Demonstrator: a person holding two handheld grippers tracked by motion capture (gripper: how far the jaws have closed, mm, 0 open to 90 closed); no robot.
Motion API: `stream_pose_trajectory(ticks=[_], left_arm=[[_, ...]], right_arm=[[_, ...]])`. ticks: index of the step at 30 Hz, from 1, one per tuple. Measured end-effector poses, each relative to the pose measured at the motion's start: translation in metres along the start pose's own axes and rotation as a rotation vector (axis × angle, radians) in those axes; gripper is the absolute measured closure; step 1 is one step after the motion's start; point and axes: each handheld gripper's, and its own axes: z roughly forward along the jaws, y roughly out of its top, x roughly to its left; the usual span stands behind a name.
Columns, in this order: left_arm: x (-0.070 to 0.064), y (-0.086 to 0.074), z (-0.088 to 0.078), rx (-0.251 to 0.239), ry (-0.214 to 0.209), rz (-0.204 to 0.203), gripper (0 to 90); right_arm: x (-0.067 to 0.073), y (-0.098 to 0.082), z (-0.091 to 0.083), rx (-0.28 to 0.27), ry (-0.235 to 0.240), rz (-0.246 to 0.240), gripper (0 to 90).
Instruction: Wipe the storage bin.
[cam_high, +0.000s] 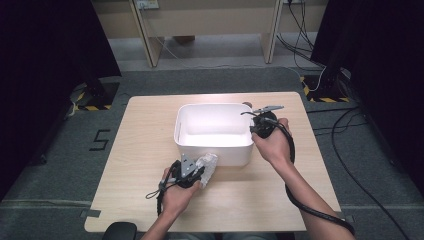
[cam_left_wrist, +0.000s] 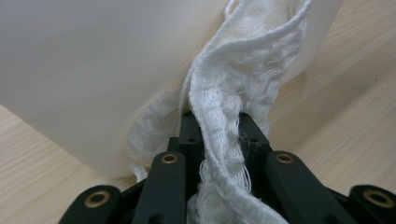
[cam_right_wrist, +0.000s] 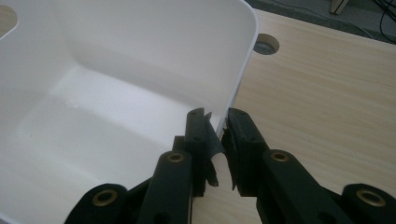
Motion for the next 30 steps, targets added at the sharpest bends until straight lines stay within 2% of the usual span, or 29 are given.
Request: stream_pose_trajectory(ticks=[16, 30], left_arm=[[0.0, -0.012, 0.015, 0.055, -0.01, -0.004, 75.4], [-0.001, -0.011, 0.017, 0.067, -0.016, 0.004, 75.4]], right_arm=[[0.001, 0.0, 0.0, 0.0, -0.001, -0.002, 79.6], [0.001, 0.0, 0.0, -0.002, -0.004, -0.003, 79.6]])
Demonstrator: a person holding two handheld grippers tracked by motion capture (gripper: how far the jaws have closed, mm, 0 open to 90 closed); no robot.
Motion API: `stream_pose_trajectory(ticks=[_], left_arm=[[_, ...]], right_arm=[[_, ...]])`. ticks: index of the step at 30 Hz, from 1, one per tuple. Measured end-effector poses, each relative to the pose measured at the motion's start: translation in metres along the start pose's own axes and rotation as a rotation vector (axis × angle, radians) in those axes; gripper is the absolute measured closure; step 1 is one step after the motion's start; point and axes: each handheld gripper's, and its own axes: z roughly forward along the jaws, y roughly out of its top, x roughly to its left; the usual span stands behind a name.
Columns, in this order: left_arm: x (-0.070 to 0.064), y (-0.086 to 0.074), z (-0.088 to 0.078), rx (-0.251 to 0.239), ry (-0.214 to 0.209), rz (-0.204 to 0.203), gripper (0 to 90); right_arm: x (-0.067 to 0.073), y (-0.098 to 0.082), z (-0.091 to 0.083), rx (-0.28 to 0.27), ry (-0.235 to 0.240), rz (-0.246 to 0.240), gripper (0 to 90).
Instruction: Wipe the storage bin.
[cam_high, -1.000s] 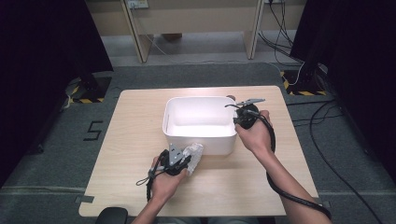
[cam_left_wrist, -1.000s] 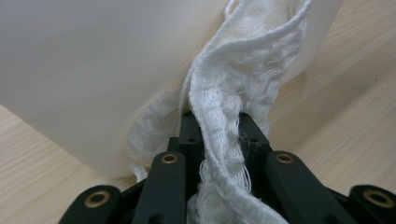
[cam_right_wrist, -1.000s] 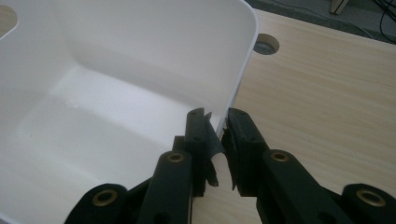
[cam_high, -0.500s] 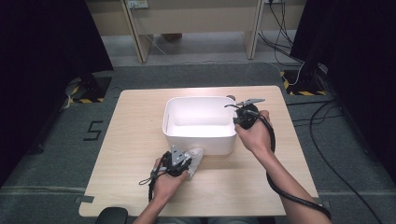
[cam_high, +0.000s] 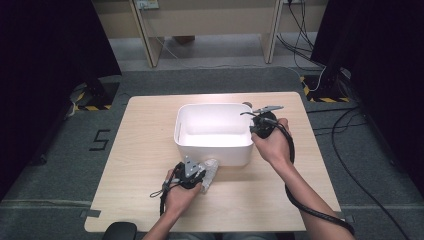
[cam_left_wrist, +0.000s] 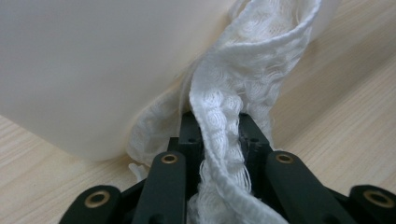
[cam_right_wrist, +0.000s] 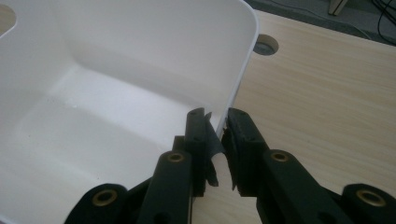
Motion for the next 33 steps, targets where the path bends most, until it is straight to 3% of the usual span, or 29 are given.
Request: stream_pose_trajectory(ticks=[33], left_arm=[[-0.016, 0.01, 0.005, -0.014, -0.038, 0.02, 75.4]], right_arm=[[0.001, 0.0, 0.0, 0.001, -0.002, -0.006, 79.7]])
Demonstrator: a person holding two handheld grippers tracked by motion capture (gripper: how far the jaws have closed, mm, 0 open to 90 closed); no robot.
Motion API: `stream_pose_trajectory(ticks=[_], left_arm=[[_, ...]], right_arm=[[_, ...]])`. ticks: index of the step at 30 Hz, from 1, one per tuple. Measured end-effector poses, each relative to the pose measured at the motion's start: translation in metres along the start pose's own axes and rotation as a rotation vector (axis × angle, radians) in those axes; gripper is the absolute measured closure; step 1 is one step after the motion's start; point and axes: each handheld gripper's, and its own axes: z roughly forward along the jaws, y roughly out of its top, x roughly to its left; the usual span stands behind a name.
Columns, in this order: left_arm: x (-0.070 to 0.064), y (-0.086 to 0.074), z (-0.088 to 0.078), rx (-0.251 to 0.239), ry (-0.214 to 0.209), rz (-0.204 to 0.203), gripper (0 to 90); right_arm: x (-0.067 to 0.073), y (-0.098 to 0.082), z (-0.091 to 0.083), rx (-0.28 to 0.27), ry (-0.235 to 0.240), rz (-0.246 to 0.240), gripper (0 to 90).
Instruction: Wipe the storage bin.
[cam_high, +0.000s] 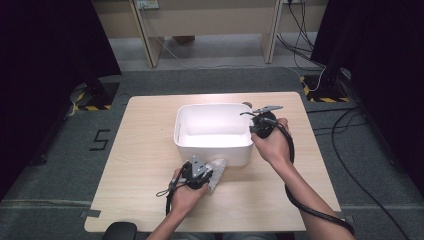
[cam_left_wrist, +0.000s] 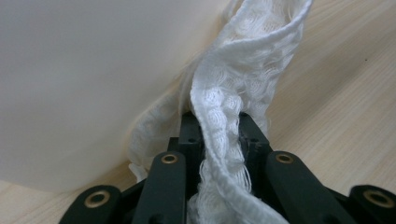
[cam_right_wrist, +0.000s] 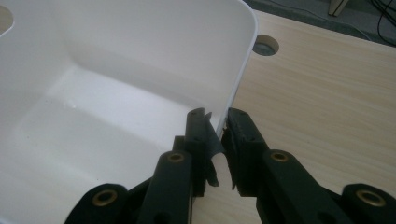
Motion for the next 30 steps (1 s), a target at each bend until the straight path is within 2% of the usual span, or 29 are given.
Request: stream_pose_trajectory(ticks=[11, 30], left_arm=[[-0.001, 0.002, -0.001, -0.003, -0.003, 0.0, 75.4], [-0.001, 0.017, -0.019, -0.07, 0.01, -0.014, 75.5]], right_arm=[[0.0, 0.0, 0.0, 0.0, -0.001, -0.003, 79.7], [0.0, 0.001, 0.001, 0.004, -0.003, -0.006, 79.7]])
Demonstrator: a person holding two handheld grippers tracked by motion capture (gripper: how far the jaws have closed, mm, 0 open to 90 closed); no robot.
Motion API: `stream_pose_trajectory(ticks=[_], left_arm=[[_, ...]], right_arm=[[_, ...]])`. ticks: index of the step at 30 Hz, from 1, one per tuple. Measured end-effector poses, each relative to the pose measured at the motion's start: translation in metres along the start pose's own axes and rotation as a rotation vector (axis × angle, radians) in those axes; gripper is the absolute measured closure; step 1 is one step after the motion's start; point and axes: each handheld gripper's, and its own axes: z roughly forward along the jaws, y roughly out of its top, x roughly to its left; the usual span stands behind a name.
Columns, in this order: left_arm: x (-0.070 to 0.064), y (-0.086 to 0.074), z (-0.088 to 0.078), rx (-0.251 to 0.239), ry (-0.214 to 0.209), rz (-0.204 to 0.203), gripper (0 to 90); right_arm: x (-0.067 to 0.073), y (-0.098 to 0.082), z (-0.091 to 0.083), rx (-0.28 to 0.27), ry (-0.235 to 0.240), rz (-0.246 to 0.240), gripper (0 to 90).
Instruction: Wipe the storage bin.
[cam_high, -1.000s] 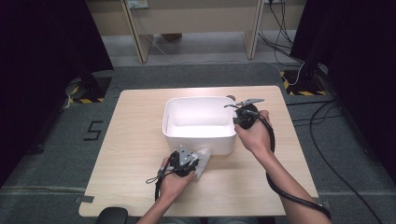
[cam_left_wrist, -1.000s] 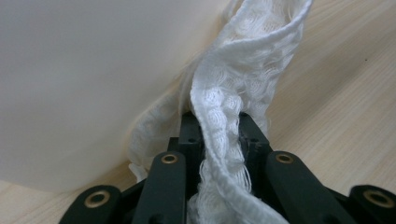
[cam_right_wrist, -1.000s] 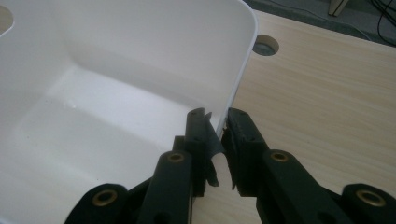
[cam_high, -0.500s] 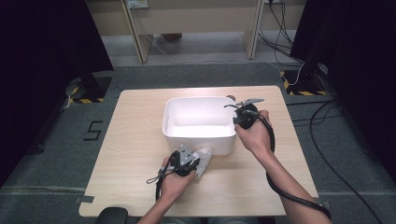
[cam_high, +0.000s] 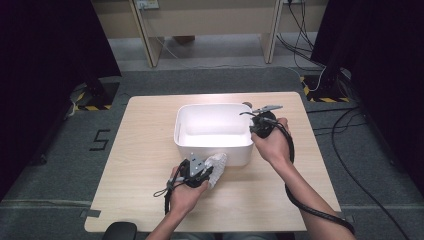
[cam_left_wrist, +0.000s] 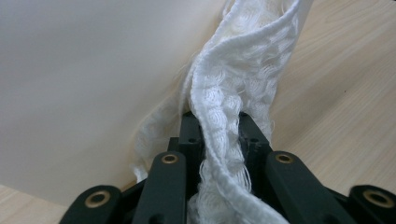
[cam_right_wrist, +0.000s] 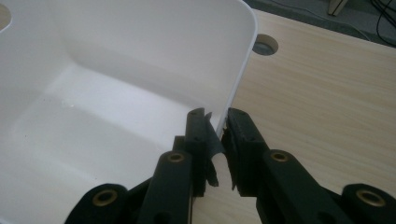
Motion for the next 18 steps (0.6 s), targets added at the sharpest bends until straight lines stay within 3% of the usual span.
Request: stream_pose_trajectory(ticks=[18], left_arm=[[0.001, 0.016, -0.016, -0.048, 0.01, 0.004, 75.4]], right_arm=[[0.0, 0.0, 0.0, 0.0, -0.001, -0.001, 79.8]])
